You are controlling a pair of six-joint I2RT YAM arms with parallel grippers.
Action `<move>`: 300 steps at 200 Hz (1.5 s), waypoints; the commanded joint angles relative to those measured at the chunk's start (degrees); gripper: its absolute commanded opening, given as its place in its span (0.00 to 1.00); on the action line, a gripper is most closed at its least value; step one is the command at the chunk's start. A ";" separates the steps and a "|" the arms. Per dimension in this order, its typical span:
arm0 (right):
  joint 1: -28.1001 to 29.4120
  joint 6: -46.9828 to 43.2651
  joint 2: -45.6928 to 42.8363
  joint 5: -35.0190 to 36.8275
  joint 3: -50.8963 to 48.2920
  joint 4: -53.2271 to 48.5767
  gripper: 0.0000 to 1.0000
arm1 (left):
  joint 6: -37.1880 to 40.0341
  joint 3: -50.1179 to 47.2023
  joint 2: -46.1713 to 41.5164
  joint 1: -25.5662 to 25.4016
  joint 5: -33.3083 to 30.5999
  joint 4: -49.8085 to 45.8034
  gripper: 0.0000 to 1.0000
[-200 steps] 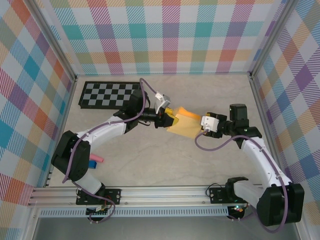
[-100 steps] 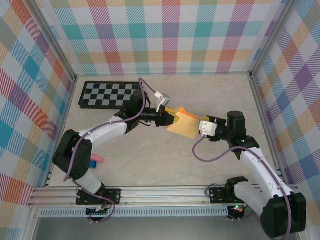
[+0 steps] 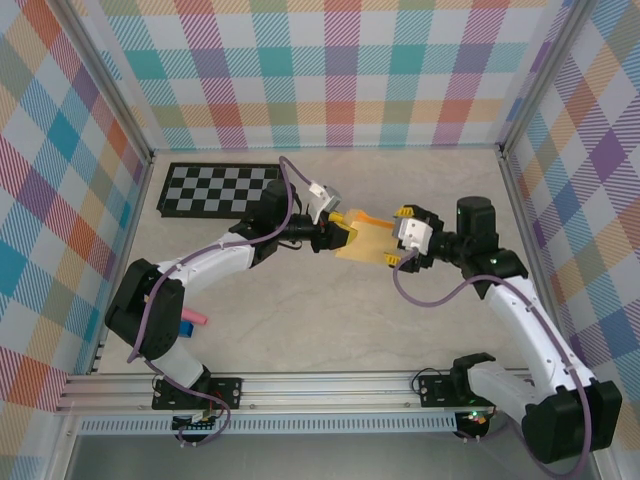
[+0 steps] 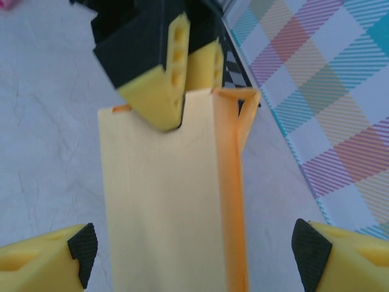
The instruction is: Fold the paper box
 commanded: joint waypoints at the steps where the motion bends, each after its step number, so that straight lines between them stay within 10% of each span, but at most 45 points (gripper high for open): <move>1: 2.31 5.44 3.63 -5.19 4.02 1.42 0.87 | 1.90 1.96 0.34 -0.67 -0.14 -0.18 0.17; 84: 11.65 1.70 18.24 1.48 13.48 2.43 0.84 | 0.18 2.20 0.08 -0.85 0.13 0.54 0.17; 186: 18.51 3.81 11.44 7.39 -1.72 12.74 0.78 | -8.64 3.11 1.75 -0.85 -2.33 8.39 0.16; 300: 11.15 5.10 4.13 0.58 -3.95 4.09 0.89 | -8.50 0.16 0.85 -0.76 -4.69 9.98 0.16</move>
